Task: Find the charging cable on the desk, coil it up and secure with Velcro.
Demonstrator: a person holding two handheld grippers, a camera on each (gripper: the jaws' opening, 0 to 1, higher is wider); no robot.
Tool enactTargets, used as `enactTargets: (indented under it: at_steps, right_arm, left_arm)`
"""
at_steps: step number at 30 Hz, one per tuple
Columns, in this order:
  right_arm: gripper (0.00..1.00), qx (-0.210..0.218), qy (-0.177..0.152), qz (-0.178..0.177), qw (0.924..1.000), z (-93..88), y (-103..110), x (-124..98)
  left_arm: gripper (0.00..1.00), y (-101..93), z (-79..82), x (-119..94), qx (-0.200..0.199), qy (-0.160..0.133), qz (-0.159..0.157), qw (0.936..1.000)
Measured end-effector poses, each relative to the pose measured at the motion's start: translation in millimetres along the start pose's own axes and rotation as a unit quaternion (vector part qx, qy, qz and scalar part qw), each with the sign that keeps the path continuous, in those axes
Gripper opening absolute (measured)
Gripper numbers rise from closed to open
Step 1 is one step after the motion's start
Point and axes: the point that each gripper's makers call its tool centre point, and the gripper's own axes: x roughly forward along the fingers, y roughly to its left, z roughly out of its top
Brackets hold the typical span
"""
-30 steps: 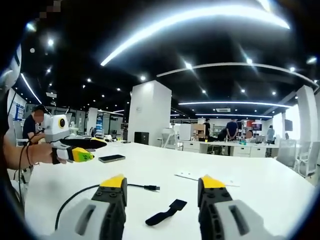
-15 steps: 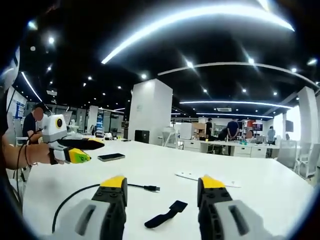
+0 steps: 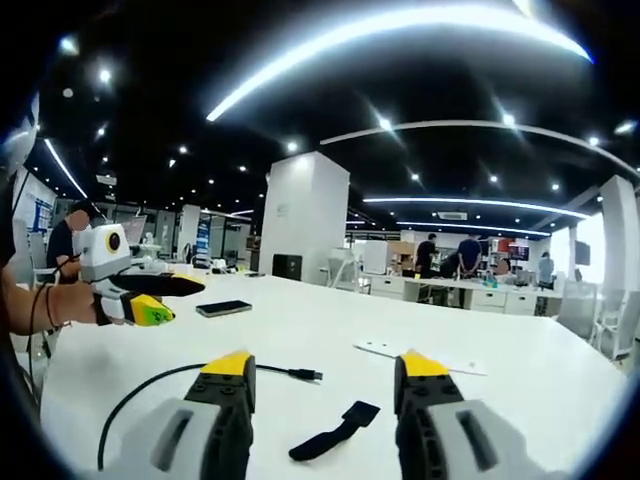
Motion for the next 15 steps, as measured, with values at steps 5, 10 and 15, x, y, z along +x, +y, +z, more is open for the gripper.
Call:
enactTargets:
  at_steps: [5,10,15]
  right_arm:
    - [0.56,-0.007,0.009,0.004,0.9999,-1.3,2,7]
    - [0.56,-0.009,0.008,0.007,0.9999,1.5,4,11]
    - [0.56,-0.010,0.006,0.009,0.9999,2.3,5,14]
  left_arm:
    - [0.48,-1.3,0.0,-1,0.000,0.000,-0.002,1.0000]
    - [0.48,0.6,0.4,-5,0.001,-0.002,-0.001,1.0000]
    - [0.48,3.1,2.2,-8,0.009,0.000,0.001,1.0000]
